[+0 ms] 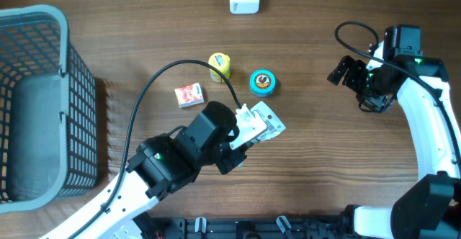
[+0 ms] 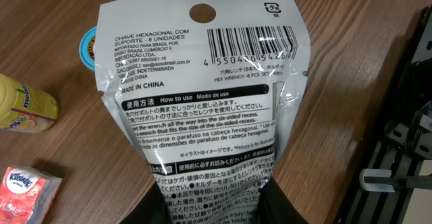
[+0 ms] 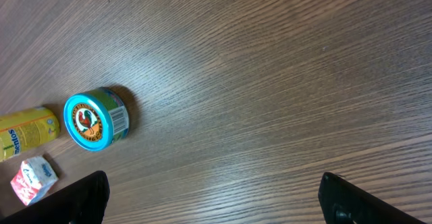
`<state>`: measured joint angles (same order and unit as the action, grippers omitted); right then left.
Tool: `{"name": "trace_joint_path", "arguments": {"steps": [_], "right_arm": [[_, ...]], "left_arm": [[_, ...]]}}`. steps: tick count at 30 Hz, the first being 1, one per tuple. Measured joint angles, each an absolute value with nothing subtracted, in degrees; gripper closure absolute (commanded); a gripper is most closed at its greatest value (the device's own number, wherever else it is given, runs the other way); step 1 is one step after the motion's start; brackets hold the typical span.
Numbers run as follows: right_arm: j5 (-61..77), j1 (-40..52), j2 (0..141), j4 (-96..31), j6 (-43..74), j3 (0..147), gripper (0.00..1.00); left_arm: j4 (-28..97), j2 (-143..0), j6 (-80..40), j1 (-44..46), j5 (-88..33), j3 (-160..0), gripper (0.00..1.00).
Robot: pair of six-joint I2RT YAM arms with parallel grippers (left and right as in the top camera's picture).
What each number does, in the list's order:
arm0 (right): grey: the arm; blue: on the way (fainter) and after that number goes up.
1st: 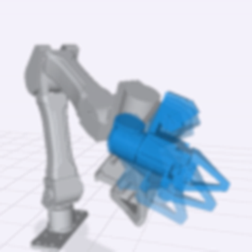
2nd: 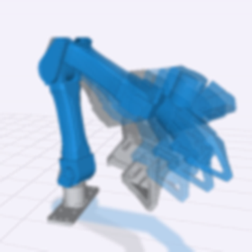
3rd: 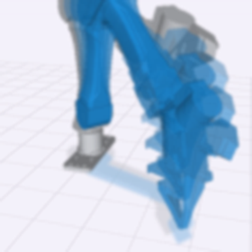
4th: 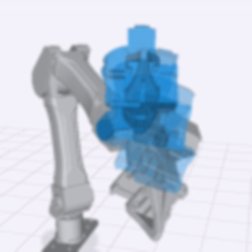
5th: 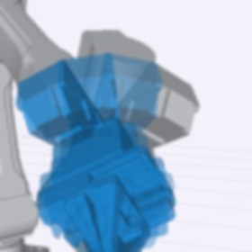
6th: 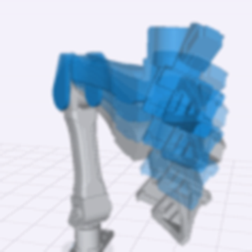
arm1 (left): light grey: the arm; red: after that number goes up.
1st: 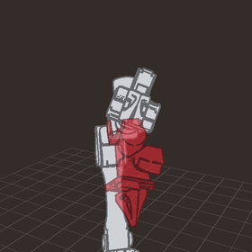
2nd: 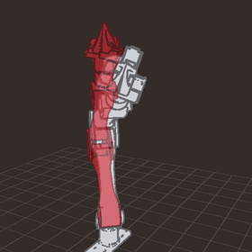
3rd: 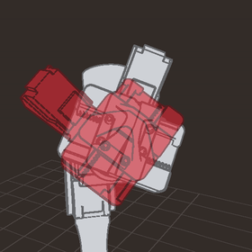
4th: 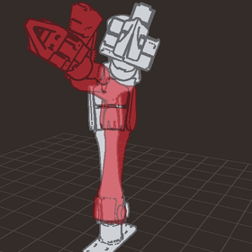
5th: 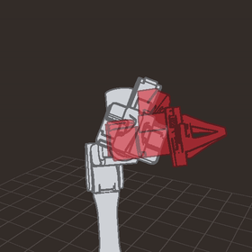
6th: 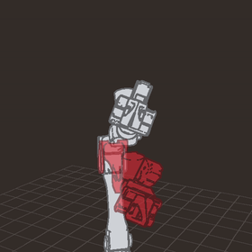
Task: Scan the item barcode
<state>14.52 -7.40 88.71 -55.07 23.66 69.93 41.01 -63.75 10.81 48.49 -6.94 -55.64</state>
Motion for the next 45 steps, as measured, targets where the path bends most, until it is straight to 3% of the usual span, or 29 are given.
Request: {"name": "trace_joint_path", "arguments": {"steps": [17, 28, 33, 45], "right_arm": [[14.5, -7.4, 88.7, -55.1, 23.7, 69.9, 0.0], [14.6, -7.4, 88.7, -55.1, 24.0, 69.9, 0.0], [15.4, -7.4, 88.7, -55.1, 24.4, 69.9, 0.0], [25.5, -7.4, 88.7, -56.4, 27.3, 69.9, 0.0]], "left_arm": [[35.8, -63.7, 9.5, 48.0, -4.1, -55.5, 0.92], [30.1, -64.2, 6.7, 38.4, -3.2, -55.5, 0.94], [29.6, -69.8, 6.2, 34.0, -6.3, -55.5, 0.95], [22.9, -84.1, 5.7, 33.6, -15.7, -55.4, 0.96]]}}
